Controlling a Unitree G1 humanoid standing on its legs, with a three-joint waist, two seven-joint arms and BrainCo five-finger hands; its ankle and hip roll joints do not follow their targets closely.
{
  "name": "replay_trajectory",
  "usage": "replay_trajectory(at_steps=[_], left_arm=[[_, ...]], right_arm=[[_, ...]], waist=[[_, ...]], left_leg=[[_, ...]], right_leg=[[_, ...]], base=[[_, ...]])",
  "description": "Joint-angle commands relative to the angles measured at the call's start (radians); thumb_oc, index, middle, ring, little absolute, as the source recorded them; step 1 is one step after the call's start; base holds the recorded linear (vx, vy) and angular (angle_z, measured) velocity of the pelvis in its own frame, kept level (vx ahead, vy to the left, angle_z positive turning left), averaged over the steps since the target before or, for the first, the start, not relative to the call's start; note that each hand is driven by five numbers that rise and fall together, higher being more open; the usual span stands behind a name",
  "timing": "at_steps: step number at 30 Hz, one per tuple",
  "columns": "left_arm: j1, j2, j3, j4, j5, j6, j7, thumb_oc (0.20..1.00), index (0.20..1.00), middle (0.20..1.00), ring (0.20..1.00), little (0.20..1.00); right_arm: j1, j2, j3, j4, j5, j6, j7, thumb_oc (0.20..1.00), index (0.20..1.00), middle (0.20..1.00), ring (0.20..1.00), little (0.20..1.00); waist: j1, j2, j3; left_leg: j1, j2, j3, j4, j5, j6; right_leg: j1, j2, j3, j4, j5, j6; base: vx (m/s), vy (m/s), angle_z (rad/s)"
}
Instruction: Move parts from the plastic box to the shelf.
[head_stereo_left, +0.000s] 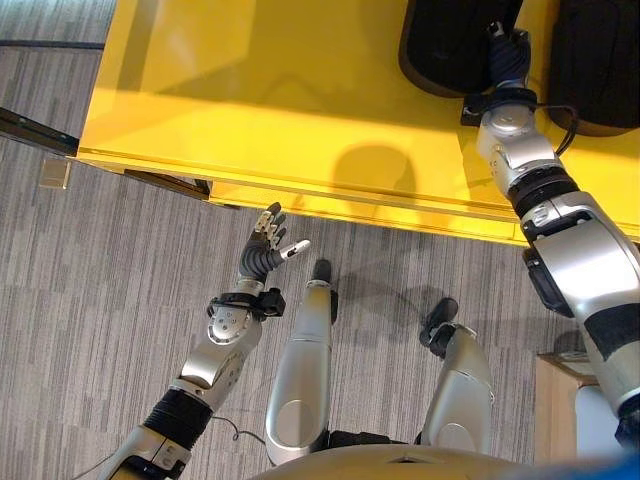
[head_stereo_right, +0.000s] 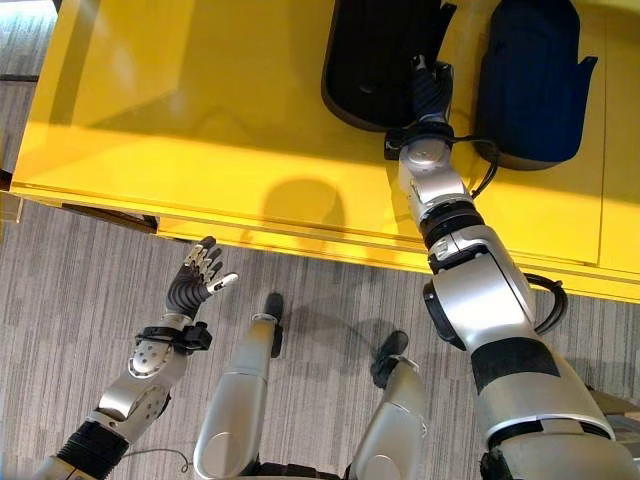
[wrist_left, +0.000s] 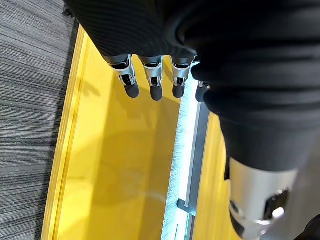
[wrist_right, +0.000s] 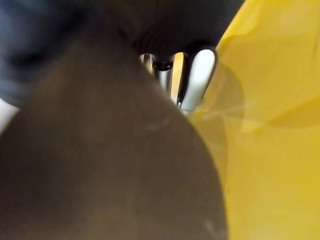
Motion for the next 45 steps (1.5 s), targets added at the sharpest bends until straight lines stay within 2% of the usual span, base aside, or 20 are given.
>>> replay_trajectory(at_steps=[1, 14, 30, 32, 33, 34, 40, 45], left_arm=[[-0.027, 0.034, -0.016, -0.059, -0.001, -0.064, 0.021, 1.0, 1.0, 1.0, 1.0, 1.0], [-0.052, 0.035, -0.022, -0.047, -0.013, -0.072, 0.035, 1.0, 1.0, 1.0, 1.0, 1.0], [-0.062, 0.044, -0.03, -0.045, -0.017, -0.069, 0.04, 1.0, 1.0, 1.0, 1.0, 1.0], [-0.062, 0.044, -0.031, -0.042, -0.019, -0.067, 0.041, 1.0, 1.0, 1.0, 1.0, 1.0], [-0.062, 0.044, -0.032, -0.042, -0.019, -0.067, 0.041, 1.0, 1.0, 1.0, 1.0, 1.0], [-0.065, 0.042, -0.035, -0.035, -0.02, -0.065, 0.043, 1.0, 1.0, 1.0, 1.0, 1.0], [-0.056, 0.035, -0.019, -0.033, -0.018, -0.058, 0.054, 1.0, 1.0, 1.0, 1.0, 1.0], [-0.045, 0.026, -0.006, -0.027, -0.018, -0.053, 0.068, 1.0, 1.0, 1.0, 1.0, 1.0]], right_arm=[[0.009, 0.014, 0.005, 0.023, 0.006, 0.008, 0.018, 0.2, 0.2, 0.2, 0.2, 0.2], [0.02, 0.093, -0.005, 0.053, 0.026, 0.01, 0.027, 0.2, 0.2, 0.2, 0.2, 0.2], [0.027, 0.118, -0.035, 0.081, 0.057, 0.011, 0.023, 0.2, 0.2, 0.2, 0.2, 0.2], [0.024, 0.12, -0.053, 0.1, 0.076, 0.01, 0.016, 0.589, 0.589, 0.589, 0.589, 0.589], [0.024, 0.12, -0.053, 0.101, 0.076, 0.01, 0.016, 0.903, 0.903, 0.903, 0.903, 0.903], [0.026, 0.122, -0.067, 0.108, 0.102, 0.007, 0.013, 1.0, 1.0, 1.0, 1.0, 1.0], [0.068, 0.14, -0.068, 0.034, 0.116, -0.009, -0.001, 1.0, 1.0, 1.0, 1.0, 1.0], [0.124, 0.145, -0.041, -0.081, 0.061, -0.011, -0.019, 1.0, 1.0, 1.0, 1.0, 1.0]], waist=[[0.045, 0.016, 0.028], [0.06, 0.015, 0.044], [0.069, 0.018, 0.062], [0.069, 0.018, 0.064], [0.069, 0.018, 0.064], [0.068, 0.018, 0.066], [0.055, 0.006, 0.066], [0.034, -0.008, 0.066]], left_leg=[[-0.051, 0.053, -0.006, -0.001, 0.012, -0.014], [-0.039, 0.048, -0.015, -0.011, 0.016, -0.012], [-0.029, 0.046, -0.018, -0.023, 0.025, -0.015], [-0.03, 0.046, -0.02, -0.021, 0.024, -0.015], [-0.03, 0.046, -0.02, -0.02, 0.024, -0.015], [-0.029, 0.045, -0.018, -0.02, 0.024, -0.015], [-0.019, 0.052, -0.013, -0.03, 0.024, -0.015], [-0.019, 0.062, -0.008, -0.029, 0.024, -0.016]], right_leg=[[0.109, -0.019, 0.032, 0.041, -0.064, 0.031], [0.13, -0.017, 0.022, 0.046, -0.071, 0.029], [0.149, -0.015, 0.009, 0.033, -0.066, 0.032], [0.152, -0.015, 0.01, 0.032, -0.066, 0.032], [0.152, -0.015, 0.01, 0.032, -0.066, 0.032], [0.154, -0.014, 0.011, 0.029, -0.064, 0.033], [0.161, -0.008, 0.012, 0.013, -0.057, 0.034], [0.158, -0.004, 0.019, 0.009, -0.053, 0.032]], base=[[0.0, 0.0, 0.0], [0.0, -0.003, 0.01], [-0.01, 0.0, 0.01], [0.0, 0.0, 0.0], [0.0, 0.0, 0.0], [0.0, 0.0, 0.0], [0.0, 0.0, 0.0], [0.0, 0.003, -0.01]])
